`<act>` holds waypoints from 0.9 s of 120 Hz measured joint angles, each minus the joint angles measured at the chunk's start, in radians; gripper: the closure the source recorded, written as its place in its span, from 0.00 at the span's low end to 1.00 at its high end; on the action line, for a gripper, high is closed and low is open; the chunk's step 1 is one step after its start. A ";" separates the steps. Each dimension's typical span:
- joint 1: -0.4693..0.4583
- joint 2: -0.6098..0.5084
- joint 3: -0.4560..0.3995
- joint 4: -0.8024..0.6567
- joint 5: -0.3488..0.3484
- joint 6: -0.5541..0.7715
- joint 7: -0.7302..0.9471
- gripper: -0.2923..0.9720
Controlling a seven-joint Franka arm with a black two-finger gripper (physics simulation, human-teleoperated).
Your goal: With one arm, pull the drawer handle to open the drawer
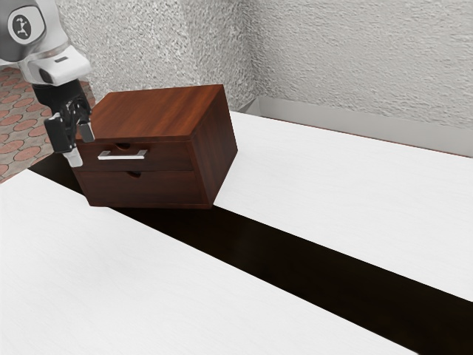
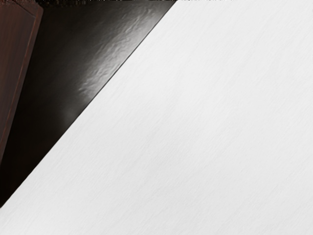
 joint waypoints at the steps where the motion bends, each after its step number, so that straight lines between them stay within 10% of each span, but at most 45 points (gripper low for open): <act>1: 0.001 0.000 0.000 0.000 -0.001 0.000 0.001 0.23; 68: 0.031 -0.196 -0.008 0.051 -0.070 -0.003 0.028 0.23; 108: 0.058 -0.096 -0.010 0.050 -0.042 -0.005 -0.015 0.23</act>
